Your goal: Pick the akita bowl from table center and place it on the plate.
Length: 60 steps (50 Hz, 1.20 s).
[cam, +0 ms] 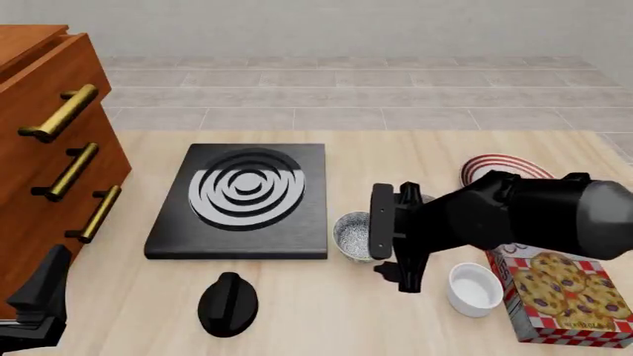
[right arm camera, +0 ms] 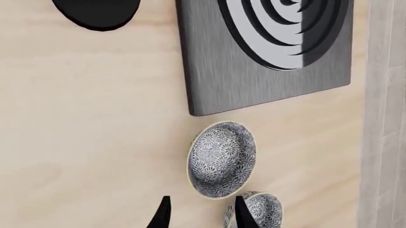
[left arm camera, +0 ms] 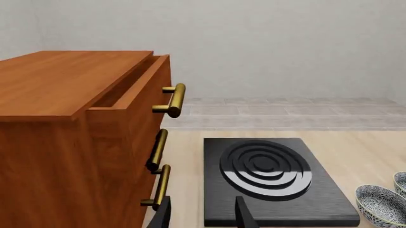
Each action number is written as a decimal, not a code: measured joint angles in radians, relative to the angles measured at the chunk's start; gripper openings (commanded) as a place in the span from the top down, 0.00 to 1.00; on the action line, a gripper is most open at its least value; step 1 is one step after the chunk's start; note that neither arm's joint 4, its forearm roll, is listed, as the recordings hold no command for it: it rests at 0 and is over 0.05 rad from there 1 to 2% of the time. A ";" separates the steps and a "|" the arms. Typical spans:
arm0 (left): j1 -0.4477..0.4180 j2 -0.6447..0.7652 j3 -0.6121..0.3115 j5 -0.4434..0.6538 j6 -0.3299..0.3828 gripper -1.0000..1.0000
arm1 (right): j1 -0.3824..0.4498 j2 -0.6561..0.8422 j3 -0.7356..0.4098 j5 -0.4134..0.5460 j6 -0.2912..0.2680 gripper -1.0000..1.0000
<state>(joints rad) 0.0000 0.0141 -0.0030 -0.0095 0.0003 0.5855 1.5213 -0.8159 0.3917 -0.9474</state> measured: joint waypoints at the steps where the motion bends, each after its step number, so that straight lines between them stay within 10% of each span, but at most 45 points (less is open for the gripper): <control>1: 0.000 0.000 0.000 0.000 0.000 0.00 | 0.000 0.003 -0.002 0.000 -0.002 0.00; 60: 0.000 0.000 0.000 0.000 0.000 0.00 | 0.044 0.187 -0.060 -0.049 0.054 0.00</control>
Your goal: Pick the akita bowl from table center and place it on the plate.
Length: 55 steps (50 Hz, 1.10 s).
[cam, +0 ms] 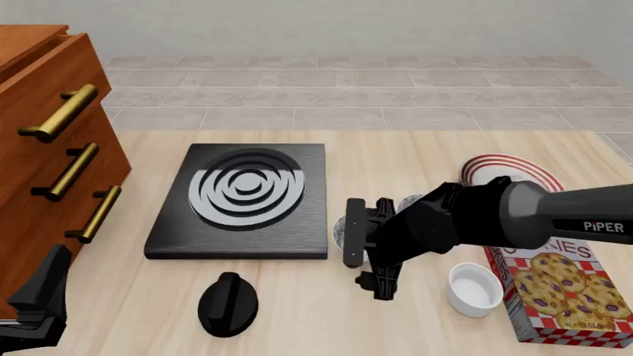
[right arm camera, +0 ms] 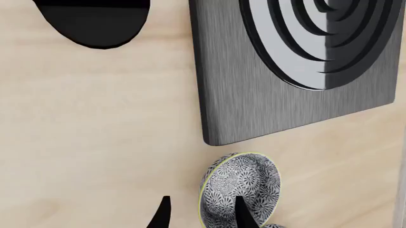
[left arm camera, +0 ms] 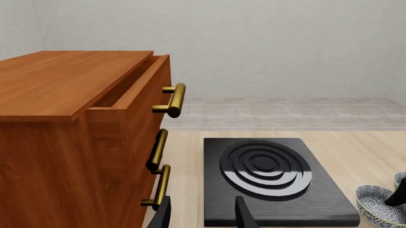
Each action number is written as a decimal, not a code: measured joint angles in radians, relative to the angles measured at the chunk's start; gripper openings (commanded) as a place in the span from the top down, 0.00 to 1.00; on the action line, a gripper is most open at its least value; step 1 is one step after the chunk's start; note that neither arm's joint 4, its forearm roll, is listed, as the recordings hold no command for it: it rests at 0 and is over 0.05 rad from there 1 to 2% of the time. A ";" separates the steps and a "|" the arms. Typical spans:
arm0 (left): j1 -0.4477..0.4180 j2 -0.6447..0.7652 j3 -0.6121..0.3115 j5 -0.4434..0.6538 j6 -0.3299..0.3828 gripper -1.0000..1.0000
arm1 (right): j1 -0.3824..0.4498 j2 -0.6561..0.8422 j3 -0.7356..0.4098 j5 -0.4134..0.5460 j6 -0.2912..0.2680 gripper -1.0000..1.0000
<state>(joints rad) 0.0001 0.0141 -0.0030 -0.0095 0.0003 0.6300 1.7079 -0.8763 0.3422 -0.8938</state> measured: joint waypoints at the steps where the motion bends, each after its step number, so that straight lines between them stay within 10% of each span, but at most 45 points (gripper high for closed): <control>1: 0.000 0.000 0.000 0.000 0.000 0.00 | 0.000 0.003 0.000 -0.002 0.001 0.00; 51: 0.000 0.000 0.000 0.000 0.000 0.00 | -0.002 0.100 -0.038 -0.003 0.074 0.00; 52: 0.000 0.000 0.000 0.000 0.000 0.00 | -0.002 0.100 -0.037 -0.005 0.074 1.00; 55: 0.000 0.000 0.000 0.000 0.000 0.00 | -0.007 0.098 -0.036 -0.013 0.072 1.00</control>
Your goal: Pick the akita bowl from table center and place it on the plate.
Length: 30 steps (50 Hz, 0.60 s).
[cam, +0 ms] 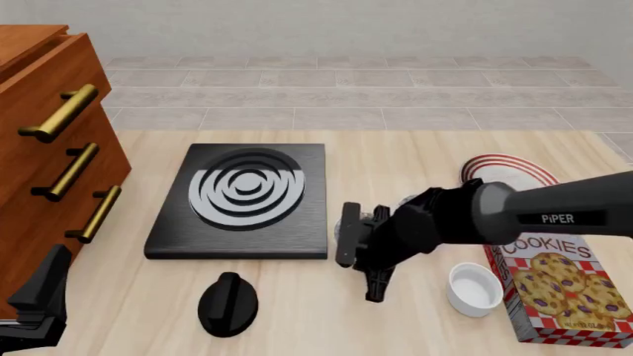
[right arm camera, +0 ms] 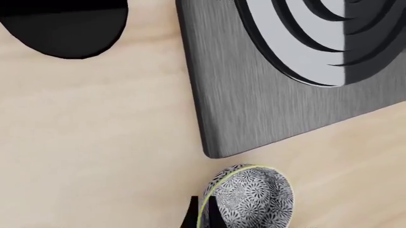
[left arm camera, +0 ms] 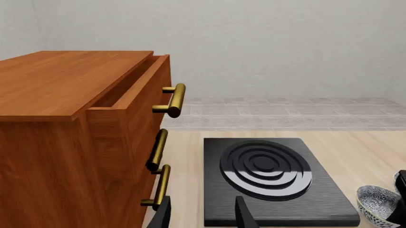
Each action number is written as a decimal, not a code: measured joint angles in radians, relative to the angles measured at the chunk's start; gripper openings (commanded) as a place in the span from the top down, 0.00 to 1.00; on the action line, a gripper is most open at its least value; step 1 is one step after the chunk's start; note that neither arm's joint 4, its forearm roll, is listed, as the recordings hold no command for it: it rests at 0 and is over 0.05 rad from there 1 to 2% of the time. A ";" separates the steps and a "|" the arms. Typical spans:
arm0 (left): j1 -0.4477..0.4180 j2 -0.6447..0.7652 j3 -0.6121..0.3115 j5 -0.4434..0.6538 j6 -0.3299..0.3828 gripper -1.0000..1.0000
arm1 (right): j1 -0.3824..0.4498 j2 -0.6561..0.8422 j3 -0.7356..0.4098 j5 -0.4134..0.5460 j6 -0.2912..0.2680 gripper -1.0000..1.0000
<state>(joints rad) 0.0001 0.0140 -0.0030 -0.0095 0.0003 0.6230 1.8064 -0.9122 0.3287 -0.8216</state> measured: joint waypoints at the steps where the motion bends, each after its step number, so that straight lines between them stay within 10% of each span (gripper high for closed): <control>1: 0.000 0.000 0.000 0.000 0.000 0.00 | -0.001 -0.002 0.001 -0.003 -0.004 1.00; 30: 0.000 0.000 0.000 0.000 0.000 0.00 | -0.012 -0.124 0.053 0.029 -0.076 1.00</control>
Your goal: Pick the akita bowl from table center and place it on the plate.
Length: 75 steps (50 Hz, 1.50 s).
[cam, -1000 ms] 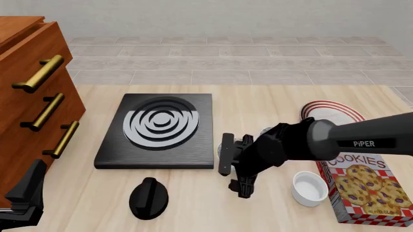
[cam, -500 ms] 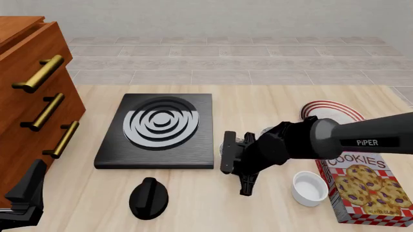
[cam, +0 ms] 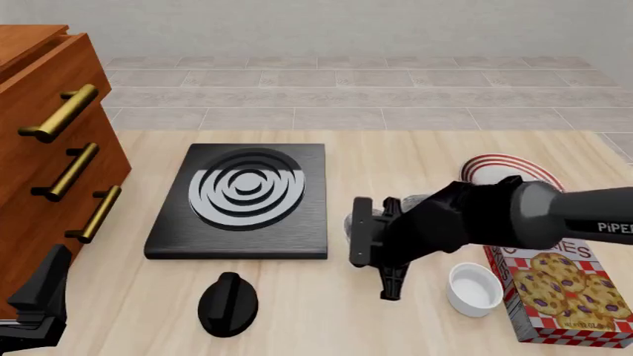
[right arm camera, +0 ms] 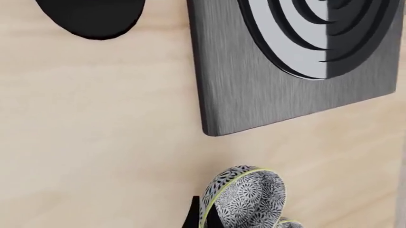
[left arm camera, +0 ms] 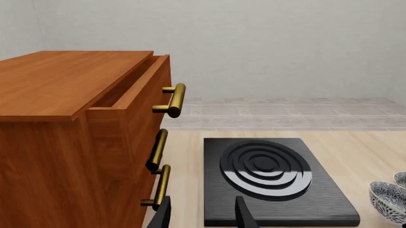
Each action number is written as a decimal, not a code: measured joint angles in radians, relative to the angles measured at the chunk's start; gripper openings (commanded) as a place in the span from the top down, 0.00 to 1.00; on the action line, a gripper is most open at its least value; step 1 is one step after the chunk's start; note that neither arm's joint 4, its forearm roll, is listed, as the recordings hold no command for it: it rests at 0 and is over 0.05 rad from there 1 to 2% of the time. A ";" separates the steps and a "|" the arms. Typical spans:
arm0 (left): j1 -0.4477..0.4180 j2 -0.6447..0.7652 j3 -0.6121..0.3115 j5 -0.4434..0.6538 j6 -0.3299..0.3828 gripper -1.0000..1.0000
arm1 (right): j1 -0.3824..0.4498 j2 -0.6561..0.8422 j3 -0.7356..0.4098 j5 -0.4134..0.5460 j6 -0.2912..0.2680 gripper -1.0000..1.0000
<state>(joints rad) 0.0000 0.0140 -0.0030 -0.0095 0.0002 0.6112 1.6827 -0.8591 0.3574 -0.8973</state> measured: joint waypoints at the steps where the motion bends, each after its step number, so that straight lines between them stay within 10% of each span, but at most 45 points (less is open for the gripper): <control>1: 0.000 0.000 0.000 0.000 0.000 0.00 | 0.002 -0.008 0.001 0.005 0.001 1.00; 41: 0.000 0.000 0.000 0.000 0.000 0.00 | 0.154 -0.352 -0.075 0.334 0.108 1.00; 75: 0.000 0.000 0.000 0.000 0.000 0.00 | -0.128 -0.439 -0.173 0.498 0.018 1.00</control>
<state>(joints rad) 0.0001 0.0141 -0.0030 -0.0095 0.0002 0.4830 1.2435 -1.0318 0.8550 -0.8792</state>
